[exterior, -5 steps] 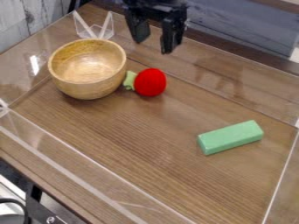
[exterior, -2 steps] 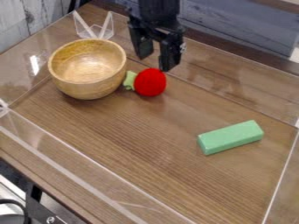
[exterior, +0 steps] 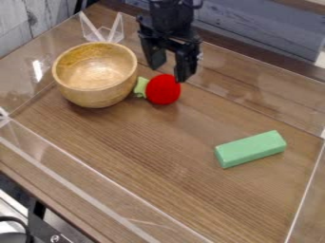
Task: Remove the green block from the brown bowl and put it on the table
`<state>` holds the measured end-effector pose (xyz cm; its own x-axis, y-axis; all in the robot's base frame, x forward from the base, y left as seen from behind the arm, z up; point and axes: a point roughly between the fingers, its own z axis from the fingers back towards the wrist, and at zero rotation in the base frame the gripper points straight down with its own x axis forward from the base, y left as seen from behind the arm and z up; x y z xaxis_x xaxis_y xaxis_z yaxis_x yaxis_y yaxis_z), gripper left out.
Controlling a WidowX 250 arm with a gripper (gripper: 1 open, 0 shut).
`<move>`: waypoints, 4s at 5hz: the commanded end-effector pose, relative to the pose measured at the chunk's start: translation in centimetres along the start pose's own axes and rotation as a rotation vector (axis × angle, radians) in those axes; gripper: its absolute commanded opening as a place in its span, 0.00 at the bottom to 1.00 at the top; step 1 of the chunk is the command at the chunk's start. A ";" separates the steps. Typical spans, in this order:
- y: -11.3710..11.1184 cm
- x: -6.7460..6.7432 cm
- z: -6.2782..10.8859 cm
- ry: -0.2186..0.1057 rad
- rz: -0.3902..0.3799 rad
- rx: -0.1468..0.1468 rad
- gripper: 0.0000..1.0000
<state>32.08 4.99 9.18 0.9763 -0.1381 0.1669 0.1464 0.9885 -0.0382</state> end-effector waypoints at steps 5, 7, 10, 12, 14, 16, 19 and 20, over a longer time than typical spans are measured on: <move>0.3 1.0 3.6 -0.143 -0.044 0.010 1.00; -0.8 1.3 3.5 -0.152 -0.068 0.015 1.00; -2.7 3.1 2.8 -0.141 -0.246 -0.028 1.00; 0.0 -0.1 4.6 -0.169 -0.268 0.001 1.00; -0.3 0.5 2.7 -0.176 -0.139 0.035 1.00; -1.6 3.5 1.3 -0.181 -0.164 0.020 1.00; -1.0 2.2 2.0 -0.205 -0.176 -0.004 1.00; -0.1 1.6 3.4 -0.216 -0.133 0.013 1.00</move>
<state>33.06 4.74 11.27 0.9071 -0.2479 0.3403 0.2689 0.9631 -0.0151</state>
